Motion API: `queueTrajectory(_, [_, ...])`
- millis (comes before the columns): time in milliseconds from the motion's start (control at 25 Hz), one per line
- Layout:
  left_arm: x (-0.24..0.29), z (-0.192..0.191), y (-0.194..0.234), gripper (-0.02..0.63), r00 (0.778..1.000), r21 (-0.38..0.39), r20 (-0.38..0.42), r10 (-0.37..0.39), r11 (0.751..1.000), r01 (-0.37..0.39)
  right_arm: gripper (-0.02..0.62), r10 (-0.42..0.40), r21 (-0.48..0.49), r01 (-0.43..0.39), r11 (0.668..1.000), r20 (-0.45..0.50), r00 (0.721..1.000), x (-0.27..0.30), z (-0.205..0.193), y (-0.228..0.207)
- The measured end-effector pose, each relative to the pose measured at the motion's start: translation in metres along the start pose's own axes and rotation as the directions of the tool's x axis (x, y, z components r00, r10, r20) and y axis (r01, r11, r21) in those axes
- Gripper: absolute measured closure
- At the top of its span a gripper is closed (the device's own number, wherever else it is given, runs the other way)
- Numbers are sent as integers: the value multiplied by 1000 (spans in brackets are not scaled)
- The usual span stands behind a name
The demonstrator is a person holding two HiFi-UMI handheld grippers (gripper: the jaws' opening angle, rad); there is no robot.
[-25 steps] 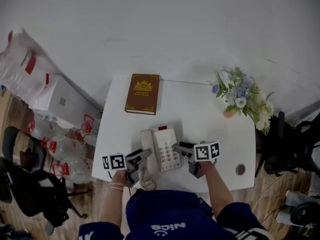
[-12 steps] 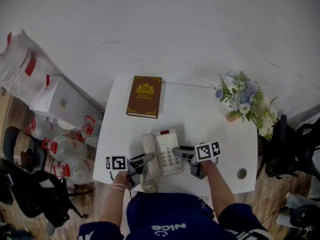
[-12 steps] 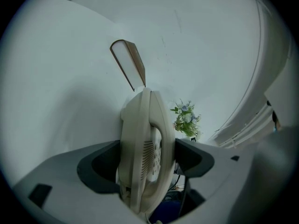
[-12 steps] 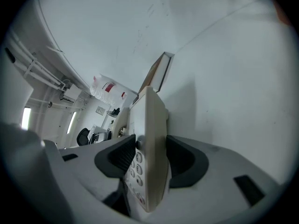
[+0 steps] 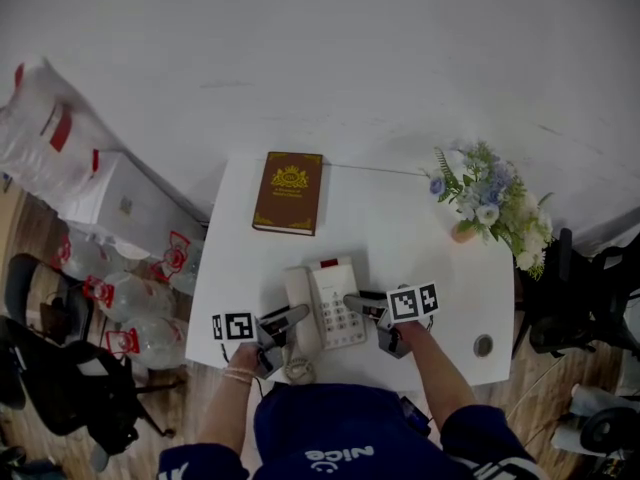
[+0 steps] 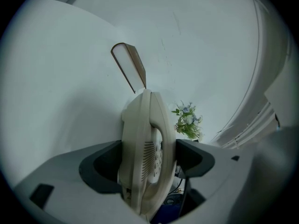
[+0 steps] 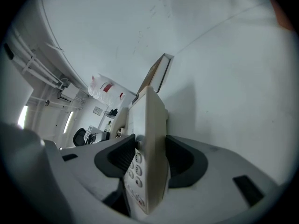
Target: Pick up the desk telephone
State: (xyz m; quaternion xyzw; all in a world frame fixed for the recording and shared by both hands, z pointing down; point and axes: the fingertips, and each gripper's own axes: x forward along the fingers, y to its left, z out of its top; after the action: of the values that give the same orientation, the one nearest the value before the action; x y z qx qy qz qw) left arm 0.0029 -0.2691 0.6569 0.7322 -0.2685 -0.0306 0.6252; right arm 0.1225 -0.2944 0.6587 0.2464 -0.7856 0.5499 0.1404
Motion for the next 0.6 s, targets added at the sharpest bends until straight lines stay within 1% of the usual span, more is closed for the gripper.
queueTrajectory(40, [-1,1,1,239,1000,12,2,12,1000,-12,376,-6,1,6,1000,6,1000,0,0,0])
queueTrajectory(160, [-2,0,2,239,1000,9,10,28,1000,-28,380,-31,-2,31,1000,5,1000,-1,0,0])
queueTrajectory(280, [-2,1,1,241,999,0,28,24,1000,-24,383,-39,-4,39,999,22,999,-1,2,1])
queueTrajectory(400, [-2,1,-2,241,999,6,31,15,1000,-16,387,-47,-1,47,999,51,998,-2,0,1])
queueTrajectory(480, [-3,0,-1,241,999,-6,41,17,1000,-16,387,-53,-2,54,999,61,997,-4,-1,2])
queueTrajectory(560, [-3,0,-3,241,998,-14,59,-1,1000,1,388,-59,-5,59,998,78,995,-7,2,4])
queueTrajectory(600, [-2,0,-7,241,998,-13,62,-25,1000,26,388,-59,-11,60,998,84,995,-8,3,5])
